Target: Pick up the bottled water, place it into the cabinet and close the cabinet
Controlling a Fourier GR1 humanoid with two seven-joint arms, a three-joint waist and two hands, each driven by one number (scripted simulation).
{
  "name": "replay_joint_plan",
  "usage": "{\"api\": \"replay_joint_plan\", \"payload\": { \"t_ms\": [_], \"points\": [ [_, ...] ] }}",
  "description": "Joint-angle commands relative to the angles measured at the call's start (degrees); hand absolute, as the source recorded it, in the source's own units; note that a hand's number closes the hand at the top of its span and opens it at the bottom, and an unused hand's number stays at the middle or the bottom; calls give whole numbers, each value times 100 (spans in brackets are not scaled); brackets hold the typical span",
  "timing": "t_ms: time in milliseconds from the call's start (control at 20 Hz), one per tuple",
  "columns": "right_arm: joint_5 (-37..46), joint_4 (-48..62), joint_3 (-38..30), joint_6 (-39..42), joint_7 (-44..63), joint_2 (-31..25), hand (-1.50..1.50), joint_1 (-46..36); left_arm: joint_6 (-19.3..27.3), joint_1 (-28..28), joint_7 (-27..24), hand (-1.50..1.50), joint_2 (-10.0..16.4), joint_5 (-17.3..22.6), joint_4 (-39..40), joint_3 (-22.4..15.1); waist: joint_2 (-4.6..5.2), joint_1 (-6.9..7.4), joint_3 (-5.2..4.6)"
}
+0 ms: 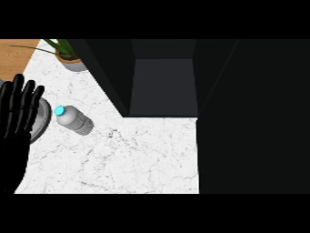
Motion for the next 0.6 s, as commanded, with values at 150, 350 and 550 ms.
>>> {"api": "replay_joint_plan", "payload": {
  "t_ms": [150, 350, 550],
  "points": [
    [-306, -321, -136, 91, -124, 75, -150, 221, -821, -522, -445, -150, 681, 1273, 825, 1281, -122, -87, -143],
    [-738, -639, 441, 282, 970, 178, -150, 840, -925, -553, 630, -150, 741, 2041, 1476, 1406, -124, -152, -150],
    [-1117, -1499, 426, 389, 1427, 38, -150, 1462, -848, -274, 1134, -150, 728, 2215, 909, 1359, -148, -82, -138]
  ]
}}
